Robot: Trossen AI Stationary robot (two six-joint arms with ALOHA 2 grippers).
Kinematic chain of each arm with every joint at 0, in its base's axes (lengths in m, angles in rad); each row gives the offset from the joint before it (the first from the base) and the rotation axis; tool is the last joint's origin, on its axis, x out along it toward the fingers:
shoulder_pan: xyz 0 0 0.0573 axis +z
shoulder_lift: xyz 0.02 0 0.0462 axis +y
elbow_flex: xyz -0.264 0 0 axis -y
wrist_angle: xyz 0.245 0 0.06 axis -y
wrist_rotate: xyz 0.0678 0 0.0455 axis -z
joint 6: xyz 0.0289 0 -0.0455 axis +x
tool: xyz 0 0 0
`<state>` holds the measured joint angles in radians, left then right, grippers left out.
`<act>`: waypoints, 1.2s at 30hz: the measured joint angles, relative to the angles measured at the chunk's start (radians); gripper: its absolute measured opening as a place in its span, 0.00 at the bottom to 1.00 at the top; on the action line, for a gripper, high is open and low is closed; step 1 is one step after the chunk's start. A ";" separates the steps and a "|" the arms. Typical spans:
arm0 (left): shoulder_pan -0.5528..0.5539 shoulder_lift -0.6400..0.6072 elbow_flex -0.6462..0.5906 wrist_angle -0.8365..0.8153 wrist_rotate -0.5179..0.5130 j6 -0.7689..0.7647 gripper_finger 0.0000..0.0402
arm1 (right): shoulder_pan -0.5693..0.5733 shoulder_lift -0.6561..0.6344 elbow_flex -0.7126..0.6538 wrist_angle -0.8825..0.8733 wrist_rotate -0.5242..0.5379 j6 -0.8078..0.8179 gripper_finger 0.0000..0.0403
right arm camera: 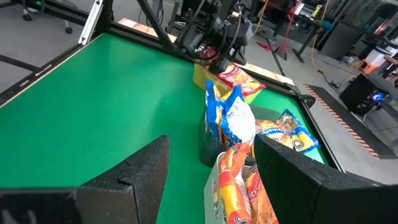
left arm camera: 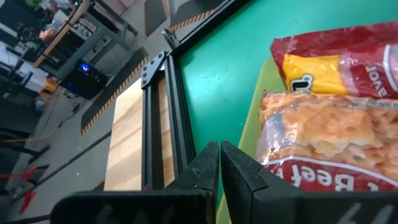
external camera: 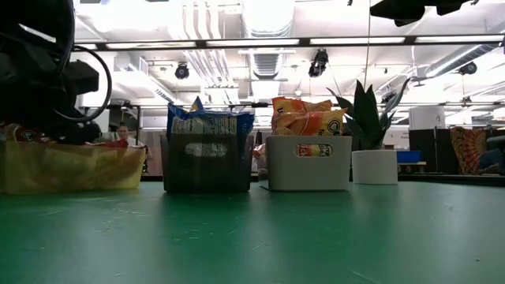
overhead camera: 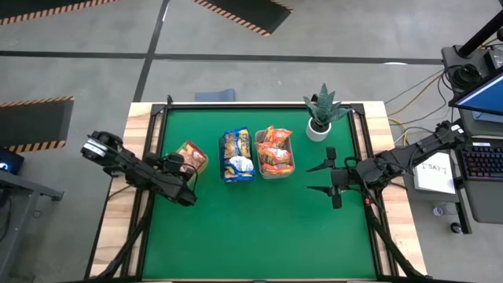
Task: Sort Maruchan noodles
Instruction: Put the red noodle pack into the yellow bin, then return to Home Position
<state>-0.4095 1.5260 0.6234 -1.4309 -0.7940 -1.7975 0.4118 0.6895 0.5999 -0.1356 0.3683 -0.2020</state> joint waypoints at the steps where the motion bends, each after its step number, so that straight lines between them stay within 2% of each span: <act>1: 0.000 0.004 -0.005 0.011 0.000 0.015 0.00 | 0.000 0.000 0.000 0.000 0.000 0.000 0.56; 9: 0.000 0.006 0.011 0.018 0.009 0.028 0.00 | 0.000 0.000 0.000 0.000 0.000 0.000 0.56; 15: -0.001 -0.010 0.123 -0.122 0.003 -0.014 0.00 | 0.000 0.000 0.000 0.000 0.000 -0.002 0.56; 17: -0.002 -0.021 0.179 -0.132 -0.023 0.018 0.00 | 0.000 0.000 -0.002 0.002 0.000 -0.008 0.56; 22: -0.008 -0.071 0.323 -0.100 -0.163 0.241 0.00 | 0.000 -0.014 -0.036 0.023 0.000 -0.033 0.56; 26: -0.042 -0.128 0.428 0.001 -0.314 0.515 0.00 | 0.000 -0.055 -0.082 0.106 -0.001 -0.079 0.56; 29: -0.064 -0.179 0.488 0.107 -0.380 0.715 0.00 | 0.000 -0.101 -0.119 0.139 -0.002 -0.101 0.56; 33: -0.075 -0.231 0.558 0.260 -0.365 0.912 0.00 | 0.000 -0.168 -0.147 0.150 -0.001 -0.105 0.56; 36: -0.075 -0.247 0.609 0.407 -0.232 1.097 0.00 | 0.000 -0.213 -0.165 0.154 -0.002 -0.105 0.56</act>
<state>-0.4847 1.2785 1.2323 -1.0242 -1.0258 -0.7000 0.4118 0.4764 0.4349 0.0181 0.3668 -0.3073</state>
